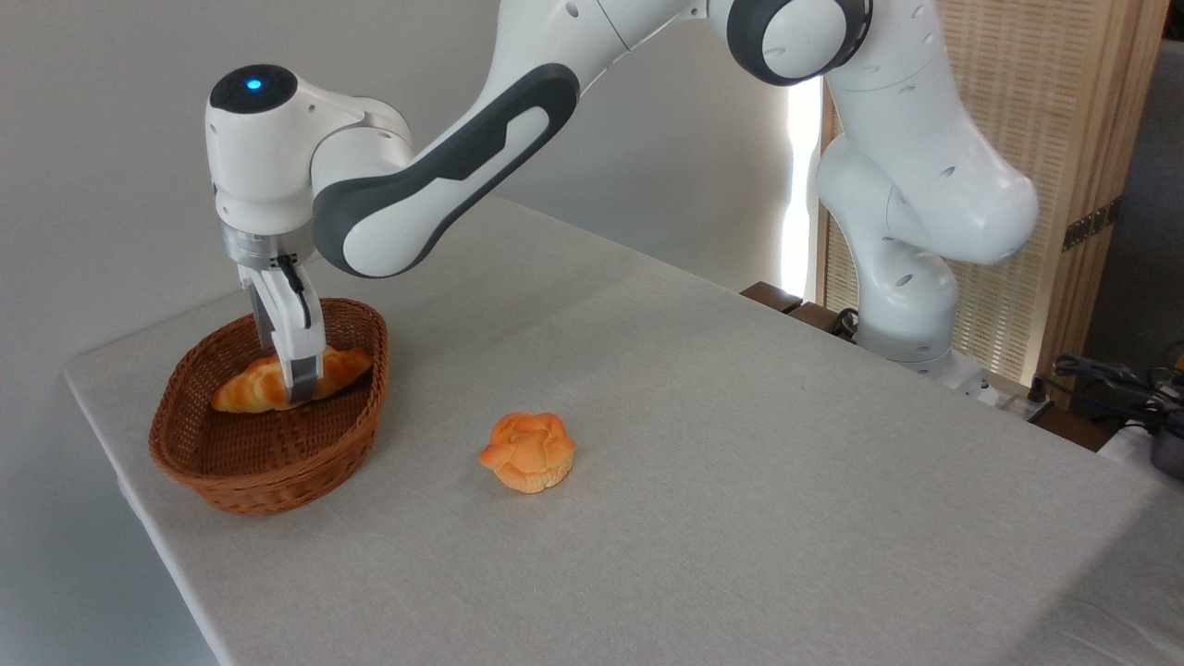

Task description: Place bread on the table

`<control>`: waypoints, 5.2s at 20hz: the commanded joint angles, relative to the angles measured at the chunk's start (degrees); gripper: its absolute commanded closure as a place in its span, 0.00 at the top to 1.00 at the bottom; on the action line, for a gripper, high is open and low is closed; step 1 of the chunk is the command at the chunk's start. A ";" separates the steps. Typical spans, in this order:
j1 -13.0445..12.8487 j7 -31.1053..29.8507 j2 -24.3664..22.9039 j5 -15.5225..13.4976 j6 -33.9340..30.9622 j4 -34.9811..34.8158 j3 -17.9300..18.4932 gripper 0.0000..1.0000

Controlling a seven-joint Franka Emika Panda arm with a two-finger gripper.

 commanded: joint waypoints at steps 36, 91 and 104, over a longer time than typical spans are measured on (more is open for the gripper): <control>8.64 0.38 -12.86 -0.72 -19.35 -0.36 -1.69 0.36; 10.32 14.45 -25.97 5.52 -36.60 0.87 20.18 1.00; 3.02 12.61 -25.26 6.22 -40.64 4.73 27.75 1.00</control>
